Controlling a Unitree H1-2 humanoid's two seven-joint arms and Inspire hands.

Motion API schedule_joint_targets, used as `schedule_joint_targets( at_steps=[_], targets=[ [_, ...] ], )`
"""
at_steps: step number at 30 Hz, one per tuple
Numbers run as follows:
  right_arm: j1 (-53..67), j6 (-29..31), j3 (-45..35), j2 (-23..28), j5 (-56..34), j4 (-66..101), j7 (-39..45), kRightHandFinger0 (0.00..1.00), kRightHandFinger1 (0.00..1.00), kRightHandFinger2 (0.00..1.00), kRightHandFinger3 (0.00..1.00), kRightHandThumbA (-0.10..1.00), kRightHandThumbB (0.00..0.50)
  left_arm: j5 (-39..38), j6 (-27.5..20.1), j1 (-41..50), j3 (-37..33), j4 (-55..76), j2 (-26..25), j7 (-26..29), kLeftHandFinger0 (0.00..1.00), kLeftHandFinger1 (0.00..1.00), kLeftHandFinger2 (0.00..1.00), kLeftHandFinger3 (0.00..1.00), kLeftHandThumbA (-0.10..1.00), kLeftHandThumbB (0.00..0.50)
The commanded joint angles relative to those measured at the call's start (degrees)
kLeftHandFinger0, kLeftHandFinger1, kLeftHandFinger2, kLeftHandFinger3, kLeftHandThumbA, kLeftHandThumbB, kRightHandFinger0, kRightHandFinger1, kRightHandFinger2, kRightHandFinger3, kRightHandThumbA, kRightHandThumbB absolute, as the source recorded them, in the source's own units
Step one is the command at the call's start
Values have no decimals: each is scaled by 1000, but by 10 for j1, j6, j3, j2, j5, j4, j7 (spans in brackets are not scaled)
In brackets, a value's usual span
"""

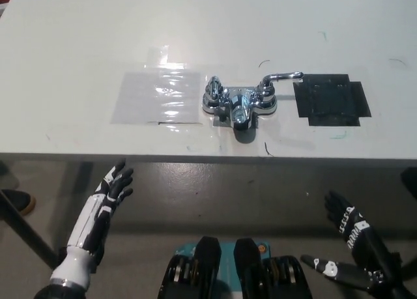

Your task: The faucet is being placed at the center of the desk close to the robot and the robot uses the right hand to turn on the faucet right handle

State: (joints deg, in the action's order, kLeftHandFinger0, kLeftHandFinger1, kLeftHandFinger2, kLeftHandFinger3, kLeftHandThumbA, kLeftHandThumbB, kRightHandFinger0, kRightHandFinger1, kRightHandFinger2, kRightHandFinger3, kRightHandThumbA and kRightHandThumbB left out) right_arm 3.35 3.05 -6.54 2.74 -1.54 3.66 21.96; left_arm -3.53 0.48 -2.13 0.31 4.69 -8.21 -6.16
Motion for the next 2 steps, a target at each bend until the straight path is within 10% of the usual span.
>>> schedule_joint_targets(
  at_steps=[1,2],
  targets=[
    [11,34,10,7,-12,1,-19,1000,1000,1000,1000,1000,123,1,-16,9,-4,25,-7,-11,1000,1000,1000,1000,910,54],
    [11,34,10,7,-12,1,-19,1000,1000,1000,1000,1000,123,1,-16,9,-4,25,-7,-11,1000,1000,1000,1000,910,54]
  ],
)
